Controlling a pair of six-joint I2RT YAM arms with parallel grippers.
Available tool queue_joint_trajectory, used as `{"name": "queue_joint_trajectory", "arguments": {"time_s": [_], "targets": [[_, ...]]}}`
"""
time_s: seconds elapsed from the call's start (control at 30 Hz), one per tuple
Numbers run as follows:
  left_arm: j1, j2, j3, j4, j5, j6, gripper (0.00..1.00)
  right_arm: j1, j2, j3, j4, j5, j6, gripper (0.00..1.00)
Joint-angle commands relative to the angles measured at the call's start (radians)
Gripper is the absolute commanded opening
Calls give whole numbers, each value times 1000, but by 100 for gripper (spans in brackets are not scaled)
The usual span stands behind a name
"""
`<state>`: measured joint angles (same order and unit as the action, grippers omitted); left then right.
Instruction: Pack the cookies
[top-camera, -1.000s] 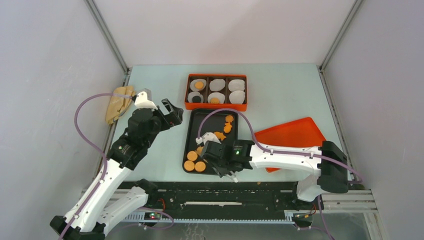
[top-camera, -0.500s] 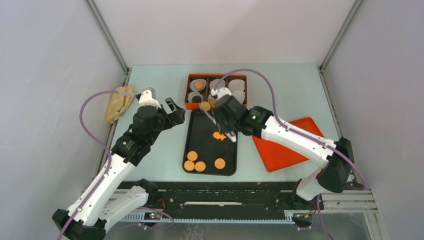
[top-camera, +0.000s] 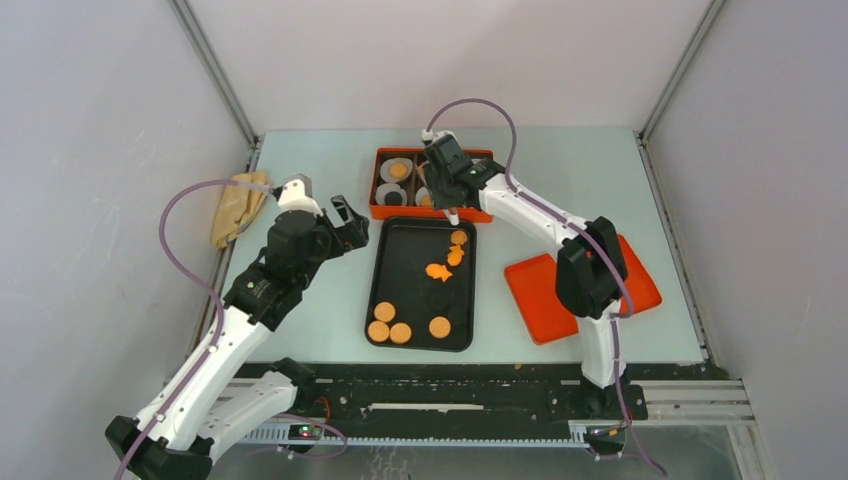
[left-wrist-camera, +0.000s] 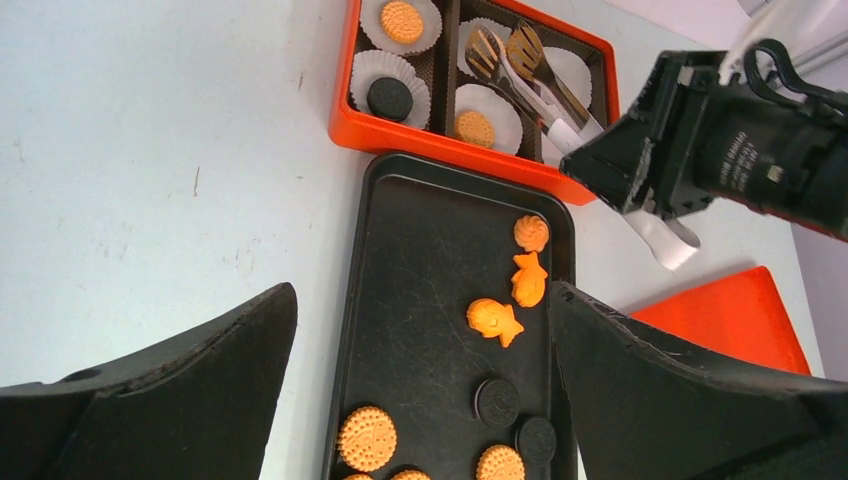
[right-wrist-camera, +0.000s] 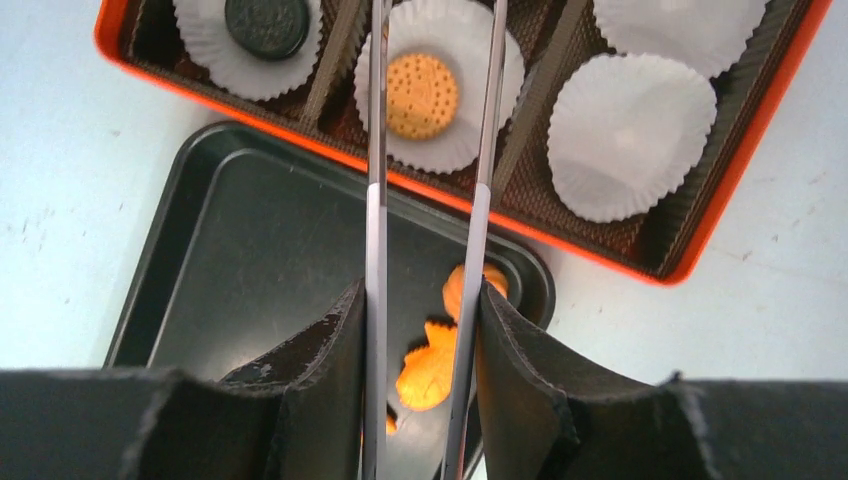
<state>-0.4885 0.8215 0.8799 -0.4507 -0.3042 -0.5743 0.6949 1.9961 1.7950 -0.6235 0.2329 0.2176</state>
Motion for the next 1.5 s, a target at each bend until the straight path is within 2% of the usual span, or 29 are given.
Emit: {"name": "queue_joint_trajectory", "arguments": {"time_s": [0.0,0.3,0.63,0.8,0.93,1.2,1.47], "targets": [[1,-17,35,12,-37,32,100,-48,50,140,23,-23,-51,19],[1,0,32,11,-36,32,100,-87,193,305,-50,-30,-71,20],[1,10,30,14,-38,34,100,-87,155,235,-48,-12,-66,23],[1,15,30,17,-22,31,100,-87,156,227,-38,-1,-66,46],[1,1,27,20,-13,33,100,-87,149,223,-31,11,-67,54],[1,-11,27,24,-5,32,100,-76,44,180,-4,19,-64,53],[1,-6,28,37,11,23,100,22,-274,-102,23,36,-27,51]]}}
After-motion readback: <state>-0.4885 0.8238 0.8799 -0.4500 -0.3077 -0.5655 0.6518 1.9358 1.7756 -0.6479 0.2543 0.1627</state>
